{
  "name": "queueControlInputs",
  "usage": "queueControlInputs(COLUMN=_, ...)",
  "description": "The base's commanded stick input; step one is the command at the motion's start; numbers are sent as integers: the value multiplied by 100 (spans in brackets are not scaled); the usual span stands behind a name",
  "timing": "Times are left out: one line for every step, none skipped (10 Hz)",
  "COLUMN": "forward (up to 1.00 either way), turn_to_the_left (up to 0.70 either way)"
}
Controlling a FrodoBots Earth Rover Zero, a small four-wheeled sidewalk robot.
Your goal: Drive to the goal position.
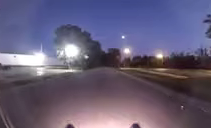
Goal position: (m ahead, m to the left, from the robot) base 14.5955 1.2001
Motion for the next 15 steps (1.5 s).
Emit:
queueControlInputs(forward=100, turn_to_the_left=0)
queueControlInputs(forward=100, turn_to_the_left=0)
queueControlInputs(forward=100, turn_to_the_left=0)
queueControlInputs(forward=100, turn_to_the_left=0)
queueControlInputs(forward=100, turn_to_the_left=0)
queueControlInputs(forward=100, turn_to_the_left=0)
queueControlInputs(forward=100, turn_to_the_left=0)
queueControlInputs(forward=100, turn_to_the_left=0)
queueControlInputs(forward=100, turn_to_the_left=0)
queueControlInputs(forward=100, turn_to_the_left=0)
queueControlInputs(forward=100, turn_to_the_left=0)
queueControlInputs(forward=100, turn_to_the_left=0)
queueControlInputs(forward=100, turn_to_the_left=0)
queueControlInputs(forward=100, turn_to_the_left=0)
queueControlInputs(forward=100, turn_to_the_left=0)
